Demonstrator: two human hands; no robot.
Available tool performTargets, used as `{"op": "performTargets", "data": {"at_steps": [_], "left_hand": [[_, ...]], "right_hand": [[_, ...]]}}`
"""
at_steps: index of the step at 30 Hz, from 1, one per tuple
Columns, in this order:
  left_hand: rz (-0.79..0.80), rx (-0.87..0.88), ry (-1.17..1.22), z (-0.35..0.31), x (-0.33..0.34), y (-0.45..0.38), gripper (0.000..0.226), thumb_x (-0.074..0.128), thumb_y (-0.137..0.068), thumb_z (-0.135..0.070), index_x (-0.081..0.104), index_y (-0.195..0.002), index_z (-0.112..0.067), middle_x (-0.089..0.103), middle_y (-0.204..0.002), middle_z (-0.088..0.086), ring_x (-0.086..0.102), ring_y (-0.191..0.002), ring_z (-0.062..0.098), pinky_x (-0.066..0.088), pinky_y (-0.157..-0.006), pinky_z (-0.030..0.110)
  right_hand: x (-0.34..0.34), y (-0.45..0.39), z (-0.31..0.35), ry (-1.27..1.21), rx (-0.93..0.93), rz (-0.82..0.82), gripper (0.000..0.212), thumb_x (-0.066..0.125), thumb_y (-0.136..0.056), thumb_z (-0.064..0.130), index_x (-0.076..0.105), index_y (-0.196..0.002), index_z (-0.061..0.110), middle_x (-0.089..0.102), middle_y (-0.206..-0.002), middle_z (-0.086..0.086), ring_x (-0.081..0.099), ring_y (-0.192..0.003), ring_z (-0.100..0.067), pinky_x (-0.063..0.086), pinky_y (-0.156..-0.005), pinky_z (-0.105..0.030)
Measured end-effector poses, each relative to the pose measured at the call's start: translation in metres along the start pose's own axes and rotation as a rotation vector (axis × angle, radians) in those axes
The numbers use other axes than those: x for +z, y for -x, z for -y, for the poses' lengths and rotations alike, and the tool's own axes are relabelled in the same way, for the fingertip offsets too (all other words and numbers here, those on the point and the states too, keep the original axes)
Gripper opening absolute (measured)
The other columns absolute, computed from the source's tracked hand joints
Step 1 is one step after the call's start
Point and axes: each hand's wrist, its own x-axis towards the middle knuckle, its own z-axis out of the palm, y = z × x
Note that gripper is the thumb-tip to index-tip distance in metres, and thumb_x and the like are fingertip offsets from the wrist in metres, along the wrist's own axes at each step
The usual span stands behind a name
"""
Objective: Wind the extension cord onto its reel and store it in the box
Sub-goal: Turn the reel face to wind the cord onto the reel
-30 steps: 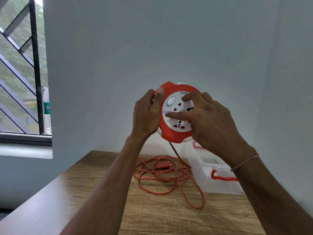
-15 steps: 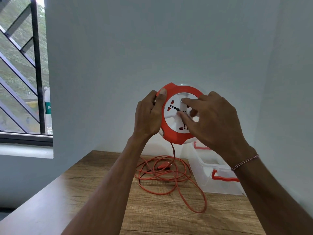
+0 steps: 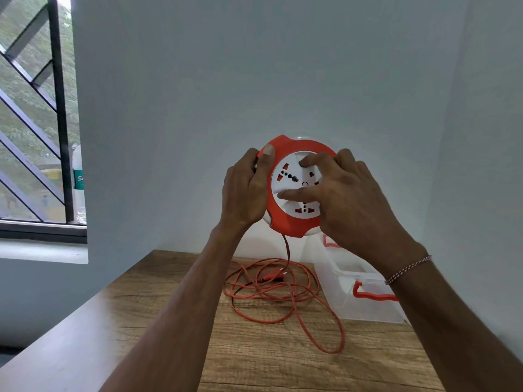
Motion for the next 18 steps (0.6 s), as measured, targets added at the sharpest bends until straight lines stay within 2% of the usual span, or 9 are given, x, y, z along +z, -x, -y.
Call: {"op": "performTargets", "data": {"at_steps": [4,8,13,18], "left_hand": [[-0.004,-0.002,0.009,0.000,-0.001,-0.001,0.046,0.039,-0.099,-0.051,0.064,-0.092,-0.013,0.070,-0.076,-0.006,0.070,-0.065,0.012,0.062,-0.061,0.034],[-0.006,-0.002,-0.016,-0.002,0.000,0.000,0.046,0.039,-0.097,-0.051,0.064,-0.093,-0.013,0.071,-0.077,-0.005,0.070,-0.064,0.012,0.062,-0.062,0.033],[-0.003,-0.007,-0.019,-0.002,-0.001,0.000,0.046,0.038,-0.097,-0.052,0.063,-0.091,-0.014,0.069,-0.073,-0.006,0.069,-0.062,0.009,0.060,-0.059,0.029],[-0.009,-0.011,-0.015,-0.002,-0.001,0.000,0.051,0.038,-0.096,-0.054,0.064,-0.093,-0.010,0.071,-0.075,-0.001,0.069,-0.063,0.013,0.061,-0.062,0.041]], "right_hand": [[0.006,0.001,-0.002,-0.027,0.045,-0.094,0.061,0.079,-0.069,0.037,0.058,-0.126,0.038,0.055,-0.124,-0.015,0.049,-0.108,-0.035,0.045,-0.087,-0.046],[0.012,0.002,-0.004,-0.056,0.109,-0.130,0.057,0.067,-0.077,0.047,0.052,-0.132,0.039,0.061,-0.119,-0.014,0.056,-0.100,-0.031,0.047,-0.087,-0.043],[0.013,0.000,-0.004,-0.108,0.179,-0.157,0.064,0.054,-0.079,0.067,0.050,-0.135,0.035,0.066,-0.120,-0.011,0.062,-0.102,-0.031,0.048,-0.092,-0.045],[0.011,-0.001,-0.003,-0.127,0.176,-0.173,0.066,0.050,-0.080,0.069,0.055,-0.132,0.029,0.070,-0.112,-0.008,0.064,-0.097,-0.029,0.048,-0.089,-0.042]]}}
